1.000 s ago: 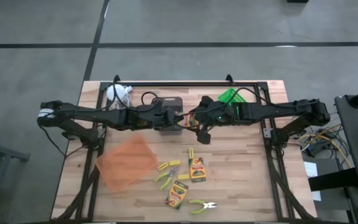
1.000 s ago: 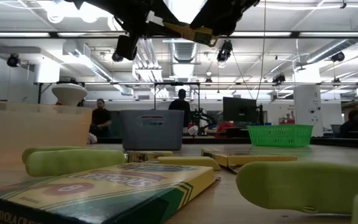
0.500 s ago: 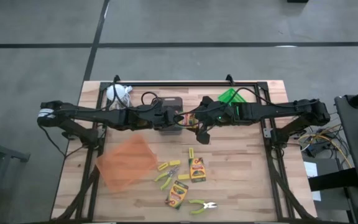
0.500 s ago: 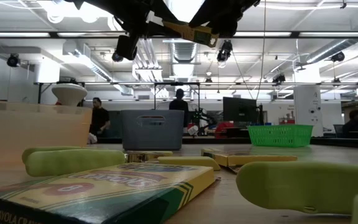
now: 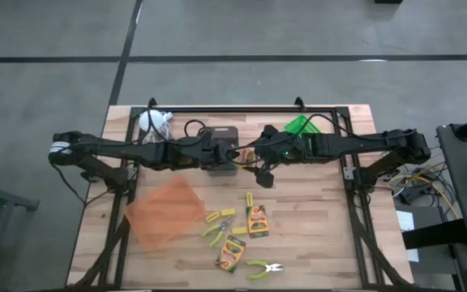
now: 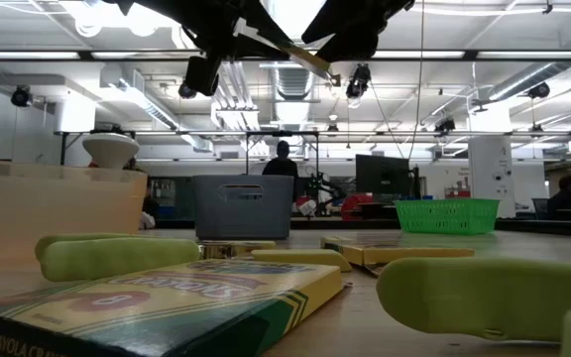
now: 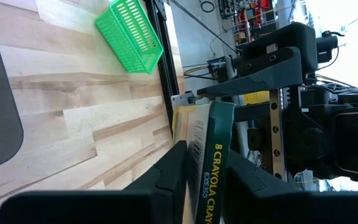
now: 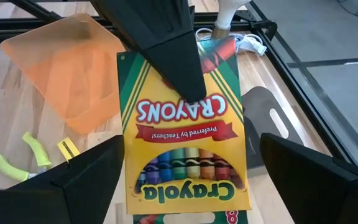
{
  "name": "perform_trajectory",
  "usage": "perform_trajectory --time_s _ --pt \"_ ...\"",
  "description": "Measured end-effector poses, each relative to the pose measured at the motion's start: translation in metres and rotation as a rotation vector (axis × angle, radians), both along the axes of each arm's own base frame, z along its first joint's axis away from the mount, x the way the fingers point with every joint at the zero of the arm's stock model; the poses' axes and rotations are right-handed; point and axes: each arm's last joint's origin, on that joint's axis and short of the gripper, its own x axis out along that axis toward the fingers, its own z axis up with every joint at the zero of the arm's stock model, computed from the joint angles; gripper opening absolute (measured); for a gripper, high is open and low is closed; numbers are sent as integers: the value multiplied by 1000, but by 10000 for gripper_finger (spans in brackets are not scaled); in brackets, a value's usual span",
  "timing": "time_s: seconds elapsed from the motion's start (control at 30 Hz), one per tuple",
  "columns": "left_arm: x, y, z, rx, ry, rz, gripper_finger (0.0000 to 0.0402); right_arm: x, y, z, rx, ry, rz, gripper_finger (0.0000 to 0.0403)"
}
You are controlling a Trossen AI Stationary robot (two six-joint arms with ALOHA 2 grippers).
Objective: Pick & Place School Supplies
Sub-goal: Put the pack of crayons into the orange bin
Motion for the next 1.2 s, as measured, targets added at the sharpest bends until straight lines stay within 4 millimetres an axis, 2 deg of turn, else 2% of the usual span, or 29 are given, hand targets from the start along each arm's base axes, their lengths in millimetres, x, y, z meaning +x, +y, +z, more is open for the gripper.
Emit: perform_trajectory --time_s 0.2,0.5,0.83,1.0,1.2 --pt "0 0 0 1 0 0 37 0 0 0 0 0 0 370" --pt "0 0 0 0 0 0 48 0 0 0 -6 2 4 370" --pt "0 0 0 2 2 0 40 -1 0 2 -7 -3 5 371" --pt "0 0 0 3 3 0 43 -2 0 9 -11 -23 9 371" --pt "0 0 -1 4 4 -1 42 -1 0 27 -46 -62 33 371"
